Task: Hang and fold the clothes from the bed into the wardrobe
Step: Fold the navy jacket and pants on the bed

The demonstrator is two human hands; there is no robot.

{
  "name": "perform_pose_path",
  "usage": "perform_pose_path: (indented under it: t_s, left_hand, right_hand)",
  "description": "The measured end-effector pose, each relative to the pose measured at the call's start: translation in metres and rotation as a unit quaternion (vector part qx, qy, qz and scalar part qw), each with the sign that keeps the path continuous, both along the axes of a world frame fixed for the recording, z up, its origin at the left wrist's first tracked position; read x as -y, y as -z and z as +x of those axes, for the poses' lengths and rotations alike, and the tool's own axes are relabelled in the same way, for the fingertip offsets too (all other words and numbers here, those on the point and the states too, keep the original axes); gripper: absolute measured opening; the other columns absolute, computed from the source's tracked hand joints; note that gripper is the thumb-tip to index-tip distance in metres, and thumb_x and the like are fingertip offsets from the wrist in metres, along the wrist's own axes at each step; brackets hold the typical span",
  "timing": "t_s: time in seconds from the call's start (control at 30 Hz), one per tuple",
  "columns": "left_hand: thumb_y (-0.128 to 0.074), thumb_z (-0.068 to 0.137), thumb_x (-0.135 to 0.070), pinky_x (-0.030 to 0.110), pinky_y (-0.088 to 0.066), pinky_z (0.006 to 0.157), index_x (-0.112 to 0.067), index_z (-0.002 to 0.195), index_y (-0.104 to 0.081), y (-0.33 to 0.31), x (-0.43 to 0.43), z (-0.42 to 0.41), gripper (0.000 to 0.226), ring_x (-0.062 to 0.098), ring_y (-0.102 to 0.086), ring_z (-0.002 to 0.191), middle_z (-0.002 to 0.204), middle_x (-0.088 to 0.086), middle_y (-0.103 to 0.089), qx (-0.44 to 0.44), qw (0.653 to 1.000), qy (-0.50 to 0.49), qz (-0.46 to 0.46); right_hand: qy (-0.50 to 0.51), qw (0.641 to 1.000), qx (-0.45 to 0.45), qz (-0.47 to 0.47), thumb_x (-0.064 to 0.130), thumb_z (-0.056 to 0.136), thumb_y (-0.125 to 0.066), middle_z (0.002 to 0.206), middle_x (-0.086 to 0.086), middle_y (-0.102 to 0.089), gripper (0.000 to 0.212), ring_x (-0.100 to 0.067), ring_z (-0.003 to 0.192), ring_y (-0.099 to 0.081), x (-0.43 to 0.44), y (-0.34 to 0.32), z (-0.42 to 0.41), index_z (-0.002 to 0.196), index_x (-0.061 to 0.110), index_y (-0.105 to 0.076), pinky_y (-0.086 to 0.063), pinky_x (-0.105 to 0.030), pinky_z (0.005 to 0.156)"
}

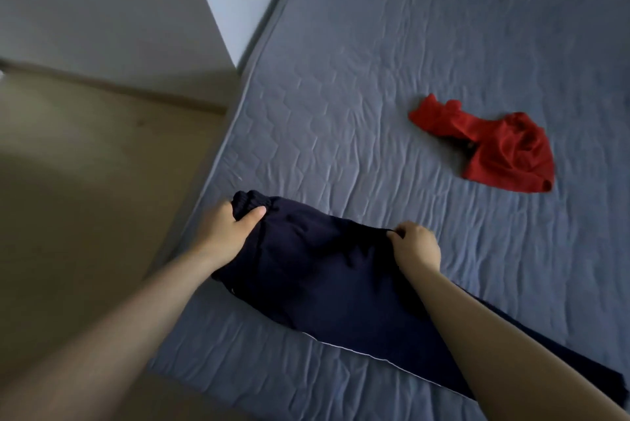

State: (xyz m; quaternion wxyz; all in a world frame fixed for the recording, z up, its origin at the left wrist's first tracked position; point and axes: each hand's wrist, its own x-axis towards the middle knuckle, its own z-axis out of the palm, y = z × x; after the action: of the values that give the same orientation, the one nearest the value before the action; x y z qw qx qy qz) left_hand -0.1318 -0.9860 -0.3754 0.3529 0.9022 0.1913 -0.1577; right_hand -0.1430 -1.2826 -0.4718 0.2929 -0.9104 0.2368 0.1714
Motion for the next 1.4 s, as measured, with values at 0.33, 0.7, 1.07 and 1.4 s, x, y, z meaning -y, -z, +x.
perform_pose_path:
  t_s: [0.33,0.7,1.07,1.4]
  left_hand:
    - [-0.054,0.091,-0.048,0.026,-0.032,0.052,-0.013,0.078,-0.051,0.141,-0.093,-0.017,0.037,0.016,-0.053,0.069,0.076,0.000,-0.054,-0.057,0.997,-0.043,-0.019]
    - [-0.058,0.092,-0.031,0.041,-0.045,0.088,-0.002,0.126,-0.042,0.232,-0.104,-0.004,0.047,0.033,-0.049,0.111,0.123,0.016,-0.049,-0.017,0.994,-0.009,0.111]
    - [-0.060,0.091,-0.019,0.035,-0.047,0.087,-0.008,0.123,-0.054,0.206,0.017,-0.032,0.035,0.023,-0.056,0.106,0.120,0.008,-0.054,0.027,0.982,0.186,0.035]
    - [-0.056,0.093,-0.023,0.031,-0.048,0.087,-0.015,0.119,-0.056,0.195,0.211,-0.077,0.027,0.014,-0.056,0.100,0.116,-0.002,-0.055,0.002,0.945,0.328,-0.013]
  right_hand:
    - [-0.109,0.990,-0.056,-0.072,0.025,0.096,-0.052,0.099,-0.013,-0.065,0.019,-0.025,0.082,-0.052,-0.077,0.105,0.037,0.098,0.009,-0.063,-0.036,-0.029,0.067]
    - [-0.109,0.992,-0.035,-0.054,0.019,0.097,-0.053,0.134,-0.017,-0.048,0.045,-0.034,0.117,-0.051,-0.105,0.183,0.050,0.139,0.010,-0.040,-0.044,-0.041,0.090]
    - [-0.029,1.000,-0.007,0.011,0.023,0.096,-0.053,0.138,-0.007,-0.044,0.043,-0.023,0.119,-0.049,-0.036,0.139,-0.041,0.137,0.013,-0.044,-0.042,-0.033,0.096]
    - [0.134,0.988,-0.063,-0.032,0.023,0.095,-0.054,0.122,-0.006,-0.055,0.035,-0.015,0.086,-0.052,0.152,0.122,-0.188,0.129,0.013,-0.053,-0.036,-0.024,0.074]
